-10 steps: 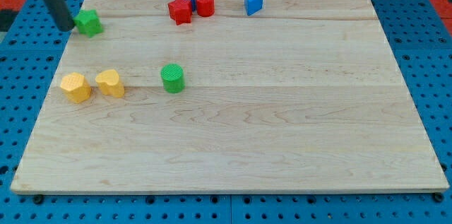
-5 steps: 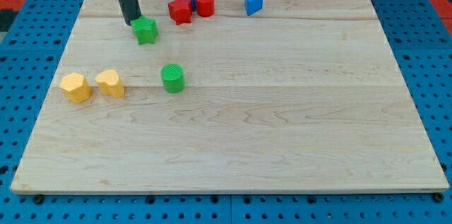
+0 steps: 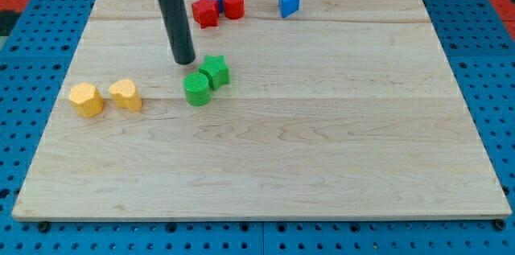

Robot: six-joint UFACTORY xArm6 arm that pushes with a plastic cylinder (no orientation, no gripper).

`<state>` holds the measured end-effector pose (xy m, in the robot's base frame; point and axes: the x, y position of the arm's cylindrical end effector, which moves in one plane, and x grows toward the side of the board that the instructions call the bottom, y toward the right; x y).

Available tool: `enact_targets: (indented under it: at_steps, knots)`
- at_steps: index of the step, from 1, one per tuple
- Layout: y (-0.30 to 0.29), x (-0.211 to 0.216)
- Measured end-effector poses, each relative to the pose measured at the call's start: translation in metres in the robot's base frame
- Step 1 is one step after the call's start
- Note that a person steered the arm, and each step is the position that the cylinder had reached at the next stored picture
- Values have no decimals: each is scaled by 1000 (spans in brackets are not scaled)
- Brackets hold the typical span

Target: Move the green star to the right side of the green circle

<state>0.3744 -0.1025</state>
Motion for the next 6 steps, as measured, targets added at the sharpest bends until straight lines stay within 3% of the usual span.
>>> enact_targets:
  at_steps: [3, 5, 6]
  knots:
    - [90, 38]
    - [53, -20]
    - [72, -54]
